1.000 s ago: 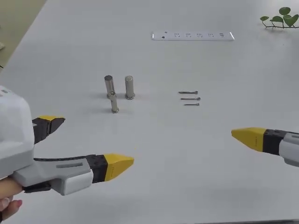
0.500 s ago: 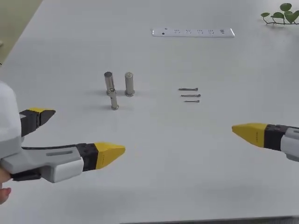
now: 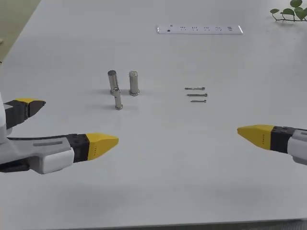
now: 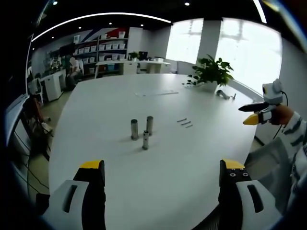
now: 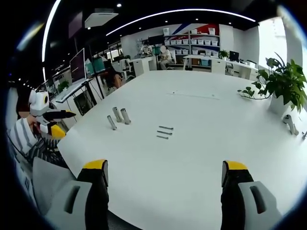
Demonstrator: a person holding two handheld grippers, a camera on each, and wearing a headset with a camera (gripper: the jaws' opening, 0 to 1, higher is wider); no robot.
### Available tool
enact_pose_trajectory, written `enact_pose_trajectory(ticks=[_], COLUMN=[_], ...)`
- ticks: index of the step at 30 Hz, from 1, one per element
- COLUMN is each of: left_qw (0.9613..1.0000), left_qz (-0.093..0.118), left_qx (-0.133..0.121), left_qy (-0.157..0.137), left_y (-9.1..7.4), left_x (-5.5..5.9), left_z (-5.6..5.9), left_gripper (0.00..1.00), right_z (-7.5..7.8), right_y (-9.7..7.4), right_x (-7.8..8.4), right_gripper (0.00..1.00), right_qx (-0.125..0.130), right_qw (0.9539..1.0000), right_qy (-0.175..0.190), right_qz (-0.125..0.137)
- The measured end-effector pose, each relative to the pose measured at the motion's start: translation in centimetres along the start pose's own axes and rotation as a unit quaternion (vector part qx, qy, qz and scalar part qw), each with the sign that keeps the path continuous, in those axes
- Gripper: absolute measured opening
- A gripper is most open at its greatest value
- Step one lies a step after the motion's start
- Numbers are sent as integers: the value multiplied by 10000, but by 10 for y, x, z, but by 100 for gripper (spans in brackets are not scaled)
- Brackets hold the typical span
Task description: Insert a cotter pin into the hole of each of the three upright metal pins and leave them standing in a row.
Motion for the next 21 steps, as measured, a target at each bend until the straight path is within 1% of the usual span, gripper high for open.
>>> enact_pose_trajectory(ticks=[16,21], left_qw=[9999,9998], left_qz=[-48,-48], left_qx=[-100,-176], left_qy=[-17,-11], left_y=[4,3], left_x=[-4,-4], left_z=[-16,-25], left_gripper=[99,98], right_z=[1,2], right_y=[-1,-1], right_x=[1,2], right_gripper=[97,97], right_qx=[42,37], right_qw=[10000,10000], right_qy=[57,69], right_qz=[-31,-40])
Point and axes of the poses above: the centre of the closed fingertips' face, and the gripper's own axes: y roughly forward along the fingers, z roughly to its right, x roughly out of its underside, the point moved 5 cm from there along -y, roughly backward along the fingers, and after that the axes turned 3 degrees about z, right-handed, at the moved point
